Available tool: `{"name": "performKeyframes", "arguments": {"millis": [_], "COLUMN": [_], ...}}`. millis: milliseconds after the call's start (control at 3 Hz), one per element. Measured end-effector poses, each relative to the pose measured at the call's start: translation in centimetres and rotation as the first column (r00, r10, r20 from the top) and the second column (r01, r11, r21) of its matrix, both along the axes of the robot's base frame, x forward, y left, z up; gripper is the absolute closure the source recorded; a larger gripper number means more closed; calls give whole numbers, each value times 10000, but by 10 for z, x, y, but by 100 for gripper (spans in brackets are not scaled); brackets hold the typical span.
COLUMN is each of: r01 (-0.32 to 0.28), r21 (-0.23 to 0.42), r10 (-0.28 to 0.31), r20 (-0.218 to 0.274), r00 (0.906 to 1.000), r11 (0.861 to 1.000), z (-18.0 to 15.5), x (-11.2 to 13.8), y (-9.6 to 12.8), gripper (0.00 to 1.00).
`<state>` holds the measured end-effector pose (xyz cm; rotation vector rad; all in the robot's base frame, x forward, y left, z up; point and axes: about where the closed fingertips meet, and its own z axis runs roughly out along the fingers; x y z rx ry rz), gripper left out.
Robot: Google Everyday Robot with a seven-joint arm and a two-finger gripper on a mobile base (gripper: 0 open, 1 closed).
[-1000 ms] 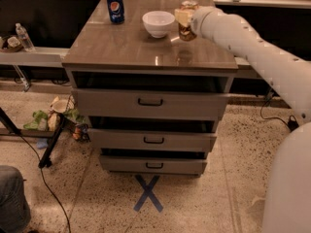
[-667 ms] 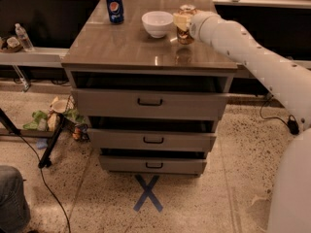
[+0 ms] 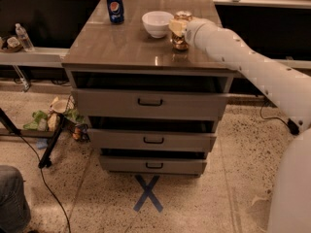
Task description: Pick orange can from white bowl and place on counter
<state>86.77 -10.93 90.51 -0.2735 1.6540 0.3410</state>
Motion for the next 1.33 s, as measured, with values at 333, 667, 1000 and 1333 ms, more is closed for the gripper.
{"name": "performKeyframes", "arguments": {"millis": [333, 667, 1000, 1333], "r01": [280, 525, 772, 1061], "r21": [608, 760, 647, 178], "r10": [-260, -484, -720, -1047], "r20": [-347, -546, -801, -674], "r00": [9991, 9973, 9942, 9922], "r11": [9978, 9957, 9949, 9942], "z": [-6, -7, -5, 12], "x": [-1, -6, -13, -22], "y": [-5, -15, -28, -53], "gripper": [32, 8, 0, 0]}}
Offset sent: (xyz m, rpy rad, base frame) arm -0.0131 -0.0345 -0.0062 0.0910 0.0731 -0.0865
